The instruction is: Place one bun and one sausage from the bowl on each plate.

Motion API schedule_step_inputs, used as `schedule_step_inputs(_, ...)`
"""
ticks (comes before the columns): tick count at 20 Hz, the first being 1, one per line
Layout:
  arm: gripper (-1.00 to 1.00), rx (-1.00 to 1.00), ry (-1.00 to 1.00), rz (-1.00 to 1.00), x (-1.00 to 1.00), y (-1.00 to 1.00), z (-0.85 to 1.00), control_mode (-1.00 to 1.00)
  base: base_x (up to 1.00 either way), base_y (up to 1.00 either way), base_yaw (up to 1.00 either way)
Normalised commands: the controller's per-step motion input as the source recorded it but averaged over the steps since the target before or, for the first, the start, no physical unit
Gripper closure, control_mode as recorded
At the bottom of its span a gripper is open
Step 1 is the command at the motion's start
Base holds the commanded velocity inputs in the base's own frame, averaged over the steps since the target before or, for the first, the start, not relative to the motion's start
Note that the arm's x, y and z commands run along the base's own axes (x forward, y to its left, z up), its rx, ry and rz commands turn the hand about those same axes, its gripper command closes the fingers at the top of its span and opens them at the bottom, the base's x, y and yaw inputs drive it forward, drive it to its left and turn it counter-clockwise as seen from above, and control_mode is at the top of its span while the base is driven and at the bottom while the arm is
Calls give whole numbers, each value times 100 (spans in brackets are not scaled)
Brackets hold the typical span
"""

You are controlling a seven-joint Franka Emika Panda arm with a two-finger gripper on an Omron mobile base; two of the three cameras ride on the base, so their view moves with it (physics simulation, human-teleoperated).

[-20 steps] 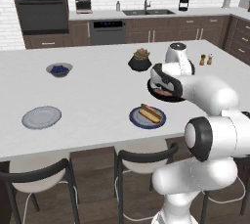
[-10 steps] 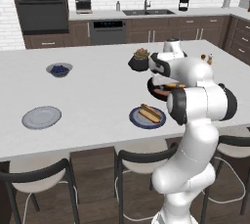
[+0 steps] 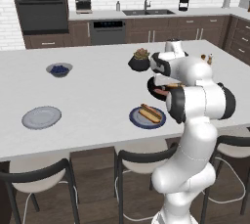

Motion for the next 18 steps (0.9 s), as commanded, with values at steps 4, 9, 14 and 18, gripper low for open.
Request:
schedule_step_inputs(4,-100,0,-7,0,-32,-2,7,-100,0,0,0)
schedule_step_inputs(9,-100,0,-2,0,-7,-6,0,100,-10,-59,0)
schedule_step_inputs(14,-100,0,0,0,0,0,0,100,8,-97,1)
schedule_step_inputs(18,-100,0,0,0,0,0,0,100,79,-51,4)
